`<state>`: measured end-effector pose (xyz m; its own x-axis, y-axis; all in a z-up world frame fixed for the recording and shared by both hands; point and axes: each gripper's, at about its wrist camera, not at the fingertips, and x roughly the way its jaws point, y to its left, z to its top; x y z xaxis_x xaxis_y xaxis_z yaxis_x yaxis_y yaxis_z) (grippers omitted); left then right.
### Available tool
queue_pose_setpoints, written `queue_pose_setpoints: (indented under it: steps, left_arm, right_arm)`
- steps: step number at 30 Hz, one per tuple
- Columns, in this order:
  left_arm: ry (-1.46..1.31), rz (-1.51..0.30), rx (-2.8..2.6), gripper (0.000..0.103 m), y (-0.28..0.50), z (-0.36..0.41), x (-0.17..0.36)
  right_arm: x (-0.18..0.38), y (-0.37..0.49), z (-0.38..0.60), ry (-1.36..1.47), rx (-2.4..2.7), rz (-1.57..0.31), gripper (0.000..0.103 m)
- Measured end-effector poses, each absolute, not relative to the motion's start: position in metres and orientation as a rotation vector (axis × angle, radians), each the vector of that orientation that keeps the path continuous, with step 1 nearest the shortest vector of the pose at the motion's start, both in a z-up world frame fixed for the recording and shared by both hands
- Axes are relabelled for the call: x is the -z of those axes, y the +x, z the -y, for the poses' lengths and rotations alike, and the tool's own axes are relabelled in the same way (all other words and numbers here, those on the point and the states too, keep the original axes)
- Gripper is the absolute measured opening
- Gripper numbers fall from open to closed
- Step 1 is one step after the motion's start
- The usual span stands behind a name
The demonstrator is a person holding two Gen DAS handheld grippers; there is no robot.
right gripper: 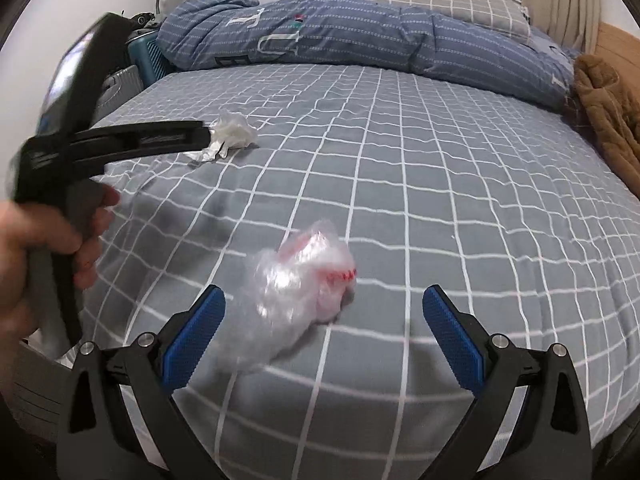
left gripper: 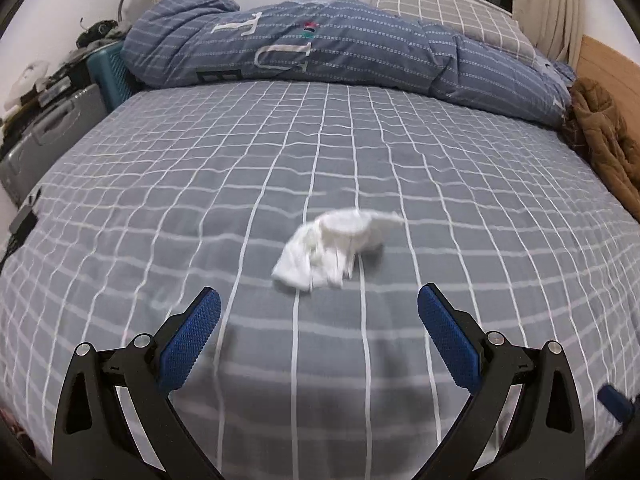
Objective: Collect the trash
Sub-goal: 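Grasp the clear plastic bag with the right tool while the left tool grasps the white tissue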
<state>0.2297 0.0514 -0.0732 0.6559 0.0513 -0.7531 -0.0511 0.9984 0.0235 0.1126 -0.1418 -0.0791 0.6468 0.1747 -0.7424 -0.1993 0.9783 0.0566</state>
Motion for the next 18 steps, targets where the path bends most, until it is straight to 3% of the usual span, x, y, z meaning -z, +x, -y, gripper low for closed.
queue_pose_setpoints:
  steps: [4, 15, 18]
  left_arm:
    - [0.004, -0.863, -0.046, 0.097, 0.260, -0.051, 0.083]
    - [0.001, -0.884, -0.033, 0.096, 0.296, -0.050, 0.099]
    - [0.002, -0.912, -0.026, 0.086, 0.299, -0.050, 0.105]
  right_arm:
    - [0.085, 0.126, 0.138, -0.031, -0.241, -0.865, 0.090]
    - [0.102, 0.138, 0.128, -0.048, -0.298, -0.913, 0.064]
    - [0.103, 0.138, 0.129, -0.045, -0.303, -0.915, 0.062]
